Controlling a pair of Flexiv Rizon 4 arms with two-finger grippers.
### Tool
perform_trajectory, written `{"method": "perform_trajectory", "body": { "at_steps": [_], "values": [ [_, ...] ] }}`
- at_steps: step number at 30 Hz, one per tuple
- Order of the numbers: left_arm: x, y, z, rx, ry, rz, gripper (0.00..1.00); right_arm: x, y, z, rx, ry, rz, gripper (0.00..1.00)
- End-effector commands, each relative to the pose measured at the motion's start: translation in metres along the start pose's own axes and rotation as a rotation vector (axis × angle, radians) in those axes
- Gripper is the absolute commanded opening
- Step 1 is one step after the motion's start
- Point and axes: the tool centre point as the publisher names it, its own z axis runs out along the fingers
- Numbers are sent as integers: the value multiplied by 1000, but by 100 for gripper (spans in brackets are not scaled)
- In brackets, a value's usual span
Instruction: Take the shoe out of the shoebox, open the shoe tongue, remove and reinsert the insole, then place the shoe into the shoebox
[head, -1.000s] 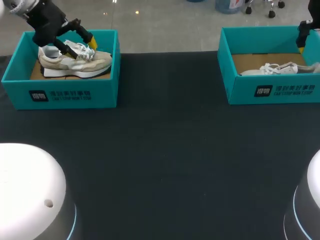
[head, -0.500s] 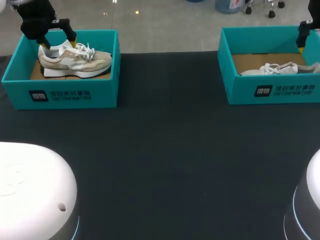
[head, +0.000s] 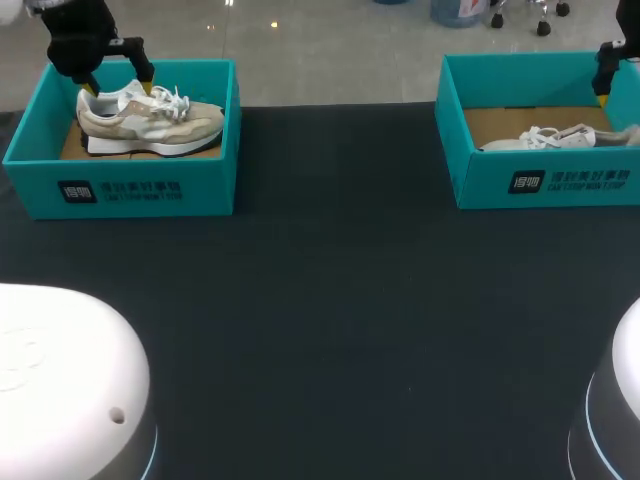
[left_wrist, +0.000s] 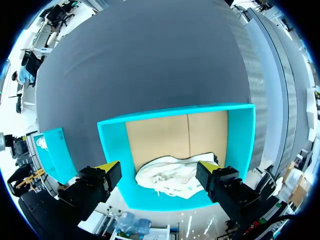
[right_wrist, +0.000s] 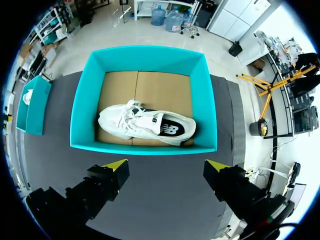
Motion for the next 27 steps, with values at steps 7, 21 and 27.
{"method": "perform_trajectory", "body": {
  "at_steps": [7, 21, 27],
  "values": [
    [34, 21, 9, -44, 89, -73, 100, 0, -1, 0, -2, 0, 1, 100],
    [110, 46, 30, -57, 218, -126, 100, 0, -1, 0, -2, 0, 1, 100],
    [134, 64, 34, -48, 267, -135, 62, 0, -1, 0, -2, 0, 1, 100]
  ]
}}
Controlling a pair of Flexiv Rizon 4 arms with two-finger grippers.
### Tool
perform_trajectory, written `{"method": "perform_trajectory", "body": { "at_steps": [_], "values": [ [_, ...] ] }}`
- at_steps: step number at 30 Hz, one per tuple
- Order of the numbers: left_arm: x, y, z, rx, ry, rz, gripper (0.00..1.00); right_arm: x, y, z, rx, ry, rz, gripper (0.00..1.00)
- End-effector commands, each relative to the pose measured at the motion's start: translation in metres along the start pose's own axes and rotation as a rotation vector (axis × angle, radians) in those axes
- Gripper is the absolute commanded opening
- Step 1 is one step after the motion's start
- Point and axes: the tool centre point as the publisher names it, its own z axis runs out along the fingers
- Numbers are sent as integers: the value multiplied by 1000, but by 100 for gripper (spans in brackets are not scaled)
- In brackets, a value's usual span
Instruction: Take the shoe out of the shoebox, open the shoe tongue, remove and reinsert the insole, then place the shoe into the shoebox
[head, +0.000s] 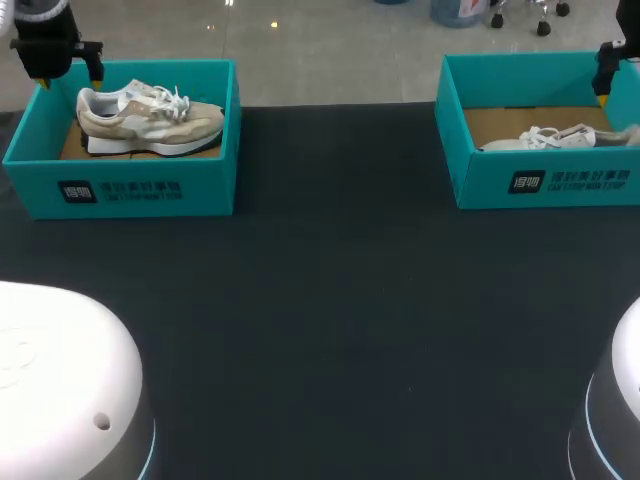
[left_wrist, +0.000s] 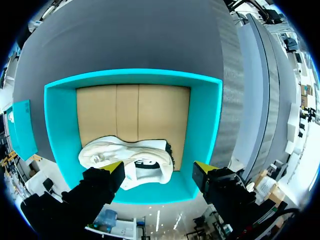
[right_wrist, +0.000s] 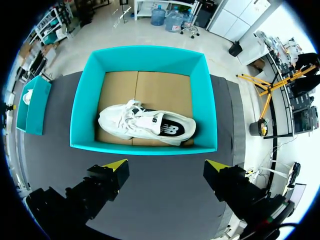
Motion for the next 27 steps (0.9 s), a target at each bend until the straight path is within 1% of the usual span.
{"method": "perform_trajectory", "body": {
  "at_steps": [1, 2, 4, 6, 8, 10, 12, 15, 17, 18, 19, 20, 21, 22, 24, 25, 26, 27],
  "values": [
    [8, 19, 12, 25, 18, -8, 66, 0, -1, 0, -2, 0, 1, 100],
    [9, 21, 14, 26, 23, -11, 71, 0, -1, 0, -2, 0, 1, 100],
    [11, 24, 18, 26, 29, -10, 66, 0, -1, 0, -2, 0, 1, 100],
    [13, 27, 22, 29, 23, -6, 65, 0, -1, 0, -2, 0, 1, 100],
    [14, 29, 25, 20, 11, 4, 69, 0, -1, 0, -2, 0, 1, 100],
    [15, 33, 31, 10, 8, 6, 80, 0, -1, 0, -2, 0, 1, 100],
    [18, 37, 37, 12, 13, -3, 82, 0, -1, 0, -2, 0, 1, 100],
    [21, 42, 45, 17, 16, 6, 81, 0, -1, 0, -2, 0, 1, 100],
    [23, 46, 51, 27, 15, 10, 79, 0, -1, 0, -2, 0, 1, 100],
    [23, 48, 54, 29, 17, 16, 75, 0, -1, 0, -2, 0, 1, 100],
    [24, 50, 57, 38, 12, 14, 66, 0, -1, 0, -2, 0, 1, 100],
    [24, 51, 59, 42, 12, 14, 63, 0, -1, 0, -2, 0, 1, 100],
    [24, 53, 62, 41, 10, 20, 54, 0, -1, 0, -2, 0, 1, 100],
    [24, 55, 65, 49, 0, 21, 49, 0, -1, 0, -2, 0, 1, 100],
    [23, 58, 73, 53, 28, 41, 50, 0, -1, 0, -2, 0, 1, 100],
    [23, 60, 75, 63, 12, 40, 55, 0, -1, 0, -2, 0, 1, 100],
    [23, 61, 76, 69, 7, 39, 56, 0, -1, 0, -2, 0, 1, 100],
    [23, 63, 78, 72, 6, 41, 61, 0, -1, 0, -2, 0, 1, 100]
  ]
}}
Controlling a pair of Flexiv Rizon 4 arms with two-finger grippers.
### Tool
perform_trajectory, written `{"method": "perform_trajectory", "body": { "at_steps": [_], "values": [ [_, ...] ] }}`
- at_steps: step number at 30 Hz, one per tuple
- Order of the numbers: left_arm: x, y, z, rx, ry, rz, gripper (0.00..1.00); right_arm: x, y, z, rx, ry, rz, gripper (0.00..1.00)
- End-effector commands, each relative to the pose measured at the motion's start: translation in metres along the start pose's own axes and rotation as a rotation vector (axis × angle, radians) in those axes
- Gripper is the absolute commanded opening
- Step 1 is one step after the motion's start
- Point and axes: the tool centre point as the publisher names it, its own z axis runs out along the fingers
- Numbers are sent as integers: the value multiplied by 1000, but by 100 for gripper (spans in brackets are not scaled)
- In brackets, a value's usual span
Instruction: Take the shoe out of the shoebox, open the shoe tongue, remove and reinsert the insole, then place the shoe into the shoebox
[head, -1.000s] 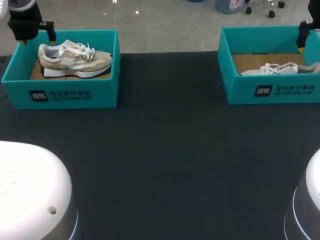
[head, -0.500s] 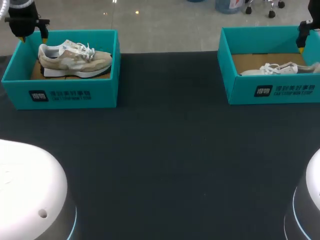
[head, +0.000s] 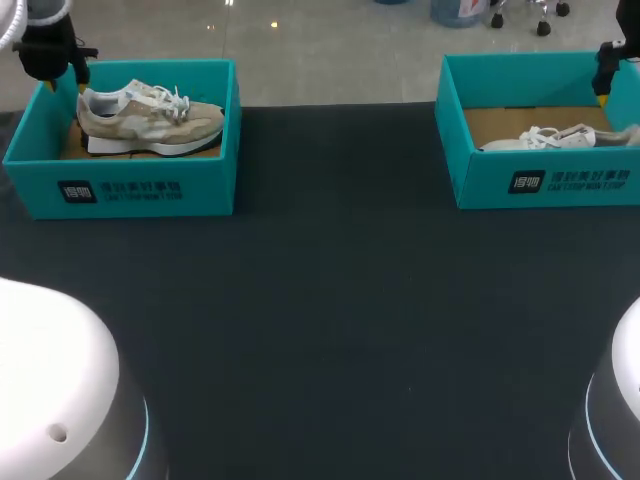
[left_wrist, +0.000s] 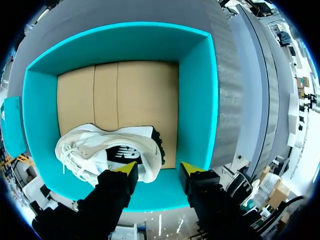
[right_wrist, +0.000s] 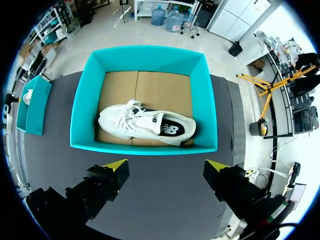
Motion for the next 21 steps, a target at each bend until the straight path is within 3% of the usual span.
{"method": "perform_trajectory", "body": {
  "at_steps": [1, 8, 21],
  "values": [
    [0, 18, 13, 38, -13, 5, 64, 0, -1, 0, -2, 0, 1, 100],
    [-5, 14, 7, 42, -64, 24, 99, 0, -1, 0, -2, 0, 1, 100],
    [-9, 11, 11, 51, -34, 46, 100, 0, -1, 0, -2, 0, 1, 100]
  ]
}}
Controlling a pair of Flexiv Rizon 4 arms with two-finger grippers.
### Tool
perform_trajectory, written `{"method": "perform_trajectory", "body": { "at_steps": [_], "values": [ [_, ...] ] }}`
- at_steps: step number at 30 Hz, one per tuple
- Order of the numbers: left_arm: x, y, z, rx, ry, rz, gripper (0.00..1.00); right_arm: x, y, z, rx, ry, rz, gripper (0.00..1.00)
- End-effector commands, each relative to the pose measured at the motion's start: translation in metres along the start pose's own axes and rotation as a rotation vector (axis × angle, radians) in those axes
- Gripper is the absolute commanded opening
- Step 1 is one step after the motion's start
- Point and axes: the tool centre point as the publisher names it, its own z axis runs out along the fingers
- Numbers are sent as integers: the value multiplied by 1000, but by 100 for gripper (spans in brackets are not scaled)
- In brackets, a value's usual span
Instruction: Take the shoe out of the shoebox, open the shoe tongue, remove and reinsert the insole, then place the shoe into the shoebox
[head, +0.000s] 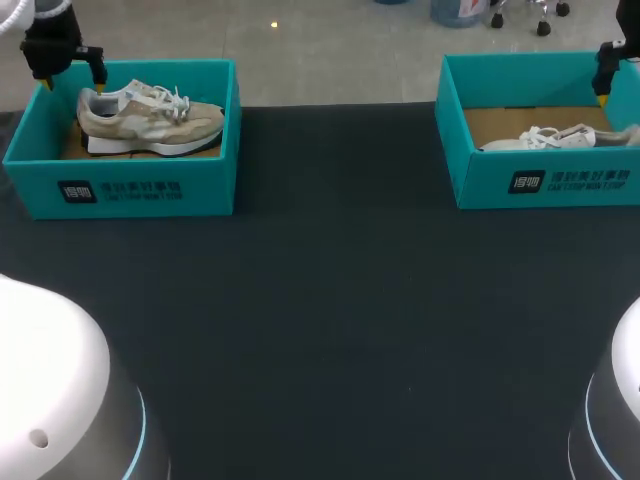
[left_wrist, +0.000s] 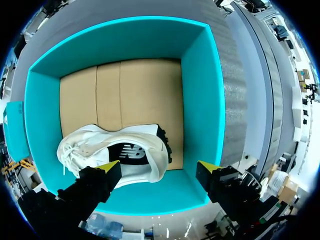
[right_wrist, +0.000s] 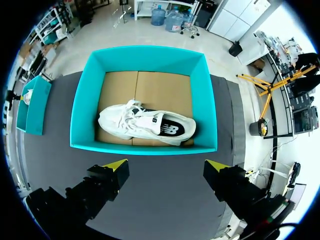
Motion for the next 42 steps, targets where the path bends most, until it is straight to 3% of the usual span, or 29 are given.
{"method": "perform_trajectory", "body": {
  "at_steps": [1, 14, 26, 27, 28, 29, 36, 42],
  "values": [
    [-2, 0, -1, -1, 6, -1, 100, 0, -1, 0, -2, 0, 1, 100],
    [-2, 0, -1, -1, 6, -1, 100, 0, -1, 0, -2, 0, 1, 100],
    [3, 16, 21, 11, -16, 57, 100, 0, -1, 0, -2, 0, 1, 100],
    [3, 17, 23, 11, -14, 58, 96, 0, -1, 0, -2, 0, 1, 100],
    [3, 17, 24, 14, -16, 65, 80, 0, -1, 0, -2, 0, 1, 100],
    [3, 18, 25, 20, -24, 66, 71, 0, -1, 0, -2, 0, 1, 100],
    [-1, 23, 35, 44, -38, 86, 69, 0, -1, 0, -2, 0, 1, 100],
    [0, 24, 42, 56, -55, 99, 53, 0, -1, 0, -2, 0, 1, 100]
  ]
}}
